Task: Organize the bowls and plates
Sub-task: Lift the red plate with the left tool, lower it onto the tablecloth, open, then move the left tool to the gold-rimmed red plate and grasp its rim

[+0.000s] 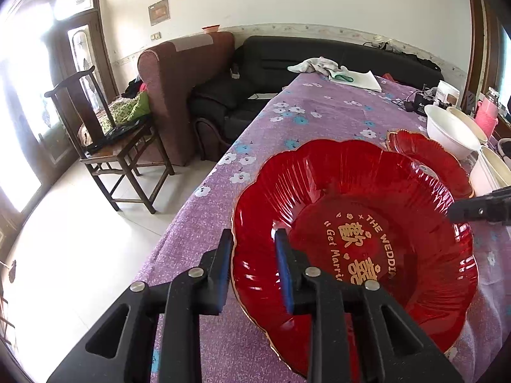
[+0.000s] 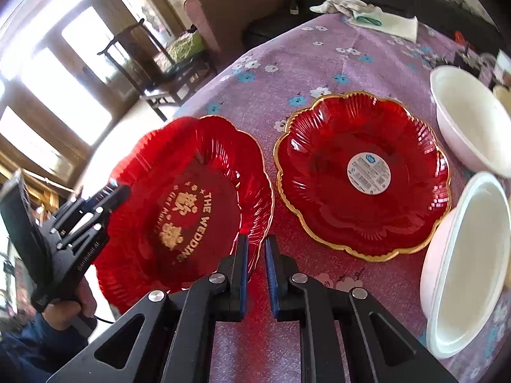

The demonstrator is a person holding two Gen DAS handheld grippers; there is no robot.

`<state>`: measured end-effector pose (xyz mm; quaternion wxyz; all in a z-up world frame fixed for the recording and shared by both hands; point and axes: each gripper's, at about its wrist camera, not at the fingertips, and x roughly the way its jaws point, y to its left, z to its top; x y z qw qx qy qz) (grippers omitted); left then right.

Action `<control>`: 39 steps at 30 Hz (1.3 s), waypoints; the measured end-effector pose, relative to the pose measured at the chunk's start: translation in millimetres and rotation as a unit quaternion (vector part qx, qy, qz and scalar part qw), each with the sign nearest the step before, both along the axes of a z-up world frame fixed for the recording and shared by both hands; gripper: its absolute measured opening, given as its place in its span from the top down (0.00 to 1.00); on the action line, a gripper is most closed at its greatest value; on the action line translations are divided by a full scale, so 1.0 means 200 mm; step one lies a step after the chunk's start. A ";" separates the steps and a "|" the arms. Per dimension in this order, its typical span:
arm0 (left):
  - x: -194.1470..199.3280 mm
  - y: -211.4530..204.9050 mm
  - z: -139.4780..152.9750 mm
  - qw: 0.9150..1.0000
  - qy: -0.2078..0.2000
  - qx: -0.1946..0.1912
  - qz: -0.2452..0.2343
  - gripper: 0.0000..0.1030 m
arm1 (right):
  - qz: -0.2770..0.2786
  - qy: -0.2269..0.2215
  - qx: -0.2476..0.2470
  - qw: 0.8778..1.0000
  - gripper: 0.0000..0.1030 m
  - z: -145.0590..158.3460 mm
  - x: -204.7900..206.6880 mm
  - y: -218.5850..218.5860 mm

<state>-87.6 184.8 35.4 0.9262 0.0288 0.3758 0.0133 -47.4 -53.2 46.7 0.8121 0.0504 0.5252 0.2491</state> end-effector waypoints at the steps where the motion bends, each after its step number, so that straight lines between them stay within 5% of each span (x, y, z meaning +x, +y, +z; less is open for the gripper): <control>1: 0.00 0.00 0.00 1.000 0.000 0.000 -0.001 0.71 | -0.005 -0.002 0.007 1.000 0.87 0.01 -0.01 -0.02; 5: -0.03 0.02 0.02 1.000 -0.005 -0.002 0.001 0.50 | -0.026 -0.004 0.032 0.999 0.86 0.02 -0.05 -0.12; 19: -0.13 0.07 0.17 0.999 -0.033 -0.018 0.019 0.45 | -0.106 0.001 0.068 0.992 0.86 -0.07 -0.15 -0.50; 28: -0.10 -0.05 0.29 0.999 -0.031 -0.020 -0.027 0.44 | -0.145 -0.009 0.079 0.986 0.86 -0.06 -0.17 -0.67; 33: -0.02 -0.16 0.36 0.996 0.002 -0.045 -0.079 0.44 | -0.153 -0.001 0.097 0.983 0.86 -0.07 -0.18 -0.69; 39: 0.22 -0.35 0.39 0.981 0.096 -0.096 -0.137 0.44 | -0.171 0.009 0.144 0.975 0.86 -0.10 -0.17 -0.65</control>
